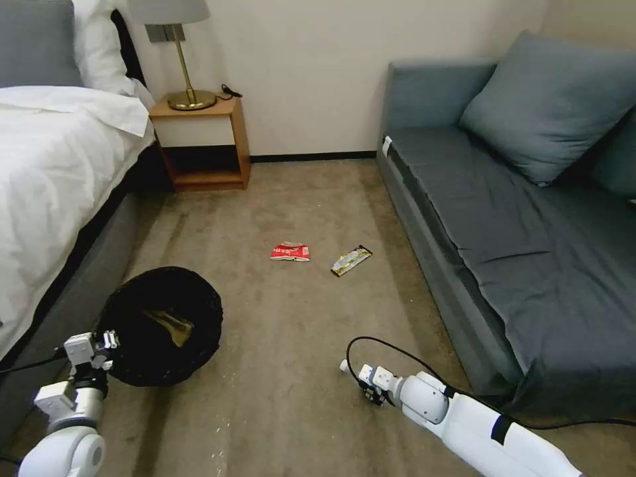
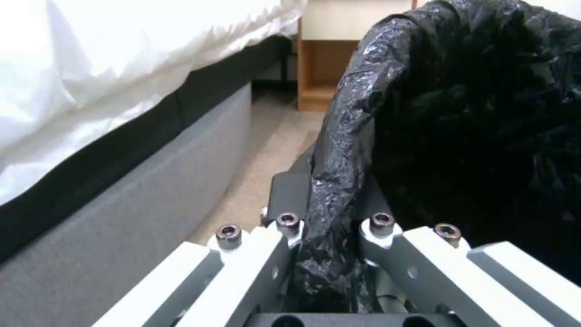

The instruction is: Pick up the trash bin, then pick up the garbage on the floor and place it into the trash bin.

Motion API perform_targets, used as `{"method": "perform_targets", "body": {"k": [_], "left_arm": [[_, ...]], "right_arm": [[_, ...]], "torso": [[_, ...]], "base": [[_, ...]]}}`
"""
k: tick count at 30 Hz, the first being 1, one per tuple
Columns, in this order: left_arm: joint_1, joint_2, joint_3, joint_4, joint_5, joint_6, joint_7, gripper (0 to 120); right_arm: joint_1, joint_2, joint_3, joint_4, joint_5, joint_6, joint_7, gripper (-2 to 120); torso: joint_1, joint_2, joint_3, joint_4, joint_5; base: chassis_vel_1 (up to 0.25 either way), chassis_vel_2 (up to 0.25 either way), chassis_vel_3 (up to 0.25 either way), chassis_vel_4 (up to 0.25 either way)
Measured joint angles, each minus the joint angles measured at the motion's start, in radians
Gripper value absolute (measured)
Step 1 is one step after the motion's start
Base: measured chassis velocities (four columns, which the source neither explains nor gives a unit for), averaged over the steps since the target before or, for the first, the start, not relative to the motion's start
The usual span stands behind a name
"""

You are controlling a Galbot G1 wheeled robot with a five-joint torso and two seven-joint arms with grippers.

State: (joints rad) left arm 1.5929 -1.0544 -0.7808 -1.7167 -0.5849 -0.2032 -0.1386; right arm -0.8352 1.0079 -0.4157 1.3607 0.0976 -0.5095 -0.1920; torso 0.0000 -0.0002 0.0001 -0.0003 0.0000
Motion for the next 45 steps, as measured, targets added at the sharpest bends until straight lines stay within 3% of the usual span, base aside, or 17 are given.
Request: {"method": "perform_targets", "body": {"k": [8,10,14,20,23,25,28,40,42,45], "left_arm": [[0.008,0.007,-0.001,-0.013,-0.002,-0.002,0.002,5],[0.012,0.01,-0.001,-0.026,-0.003,-0.001,0.002,5],[0.015,0.007,-0.001,-0.038,-0.001,0.001,0.002,5],[0.016,-0.005,0.004,-0.054,0.002,0.004,-0.001,5],[0.013,-0.01,0.006,-0.055,0.003,0.006,-0.004,5],[0.013,-0.011,0.006,-0.055,0.004,0.006,-0.004,5],[0.014,-0.016,0.006,-0.081,0.006,0.012,-0.01,5],[0.003,-0.032,0.016,-0.082,0.005,0.019,-0.014,5],[0.003,-0.032,0.016,-0.081,0.005,0.019,-0.014,5],[-0.011,-0.033,0.016,-0.058,0.005,0.014,-0.013,5]], "right_arm": [[0.087,0.024,-0.011,0.147,0.205,0.082,0.072,26],[0.18,0.069,-0.069,0.187,0.329,0.146,0.123,26],[0.258,0.143,-0.12,0.189,0.443,0.222,0.144,26],[0.302,0.277,-0.167,0.131,0.528,0.332,0.164,26],[0.305,0.358,-0.188,0.102,0.546,0.376,0.174,26],[0.305,0.37,-0.191,0.098,0.547,0.382,0.176,26],[0.292,0.461,-0.205,0.065,0.549,0.415,0.198,26],[0.298,0.555,-0.252,-0.04,0.455,0.461,0.272,26],[0.296,0.557,-0.259,-0.047,0.438,0.472,0.282,30],[0.278,0.564,-0.279,-0.079,0.358,0.505,0.326,44]], "torso": [[0.0,0.0,0.0,0.0003,-0.0003],[0.0,0.0,0.0,0.0005,-0.0003],[0.0,0.0,0.0,0.0005,-0.0002],[0.0,0.0,0.0,0.0005,-0.0004],[0.0,0.0,0.0,0.0005,-0.0004],[0.0,0.0,0.0,0.0006,-0.0003],[0.0,0.0,0.0,0.0006,-0.0003],[0.0,0.0,0.0,0.0004,-0.0004],[0.0,0.0,0.0,0.0003,-0.0003],[0.0,0.0,0.0,0.0004,-0.0003]], "base": [[0.0,0.0,0.0,0.0],[0.0,0.0,0.0,0.0],[0.0,0.0,0.0,0.0],[0.0,0.0,0.0,0.0],[0.0,0.0,0.0,0.0],[0.0,0.0,0.0,0.0],[0.0,0.0,0.0,0.0],[0.0,0.0,0.0,0.0],[0.0,0.0,0.0,0.0],[0.0,0.0,0.0,0.0]]}}
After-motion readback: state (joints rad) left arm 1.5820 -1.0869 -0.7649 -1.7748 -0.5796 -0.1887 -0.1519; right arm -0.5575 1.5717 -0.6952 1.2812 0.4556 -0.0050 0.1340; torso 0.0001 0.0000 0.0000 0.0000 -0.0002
